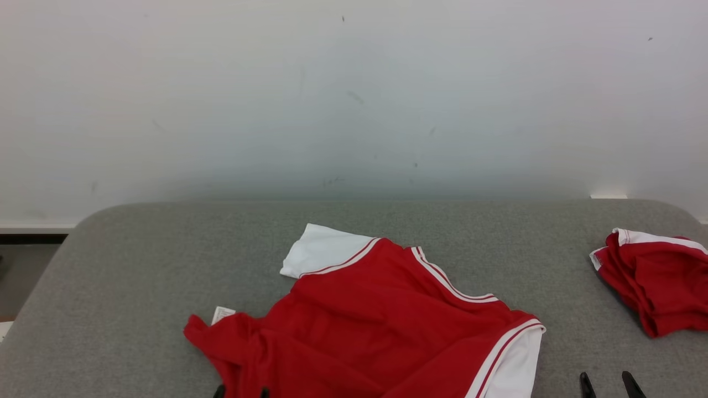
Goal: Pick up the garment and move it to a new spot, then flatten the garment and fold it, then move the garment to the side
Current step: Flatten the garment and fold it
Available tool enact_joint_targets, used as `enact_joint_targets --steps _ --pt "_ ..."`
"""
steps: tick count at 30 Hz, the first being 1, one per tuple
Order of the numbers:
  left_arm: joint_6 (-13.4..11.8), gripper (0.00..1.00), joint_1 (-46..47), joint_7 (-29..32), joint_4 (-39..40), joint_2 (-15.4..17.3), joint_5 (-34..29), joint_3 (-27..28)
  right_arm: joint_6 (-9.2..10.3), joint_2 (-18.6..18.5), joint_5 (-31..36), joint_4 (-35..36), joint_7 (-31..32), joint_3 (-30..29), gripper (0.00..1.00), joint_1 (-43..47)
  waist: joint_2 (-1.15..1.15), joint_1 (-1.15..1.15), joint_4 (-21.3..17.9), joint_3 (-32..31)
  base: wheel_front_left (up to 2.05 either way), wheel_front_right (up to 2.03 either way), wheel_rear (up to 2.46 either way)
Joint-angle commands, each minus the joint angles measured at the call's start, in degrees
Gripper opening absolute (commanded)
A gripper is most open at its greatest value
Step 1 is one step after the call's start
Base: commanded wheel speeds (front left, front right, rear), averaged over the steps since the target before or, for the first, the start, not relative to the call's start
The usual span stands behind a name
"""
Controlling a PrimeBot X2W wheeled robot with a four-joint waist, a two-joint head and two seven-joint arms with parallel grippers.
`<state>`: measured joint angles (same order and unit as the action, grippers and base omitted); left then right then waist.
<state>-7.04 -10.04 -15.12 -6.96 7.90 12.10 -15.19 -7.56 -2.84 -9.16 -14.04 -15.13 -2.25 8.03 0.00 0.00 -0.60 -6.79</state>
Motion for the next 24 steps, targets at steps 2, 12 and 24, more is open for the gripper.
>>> enact_joint_targets --steps 2,12,24 --pt "0.9 1.00 -0.6 0.0 -0.2 -0.4 -0.9 0.9 0.17 -0.1 0.2 -0.2 0.0 0.2 1.00 0.1 0.00 0.00 -0.3 0.3 0.00 0.00 0.00" --pt "5.2 1.00 -0.1 0.0 -1.1 -0.7 -5.1 0.9 0.17 -0.1 -1.5 0.2 0.0 1.6 1.00 -1.3 0.00 0.00 -1.3 1.0 0.00 0.00 0.00" --pt "9.2 1.00 -3.2 18.0 3.3 4.9 -5.4 -2.8 0.16 -4.2 -11.7 -1.3 24.4 12.7 1.00 -4.6 0.00 0.00 0.1 3.5 0.00 0.00 0.00"
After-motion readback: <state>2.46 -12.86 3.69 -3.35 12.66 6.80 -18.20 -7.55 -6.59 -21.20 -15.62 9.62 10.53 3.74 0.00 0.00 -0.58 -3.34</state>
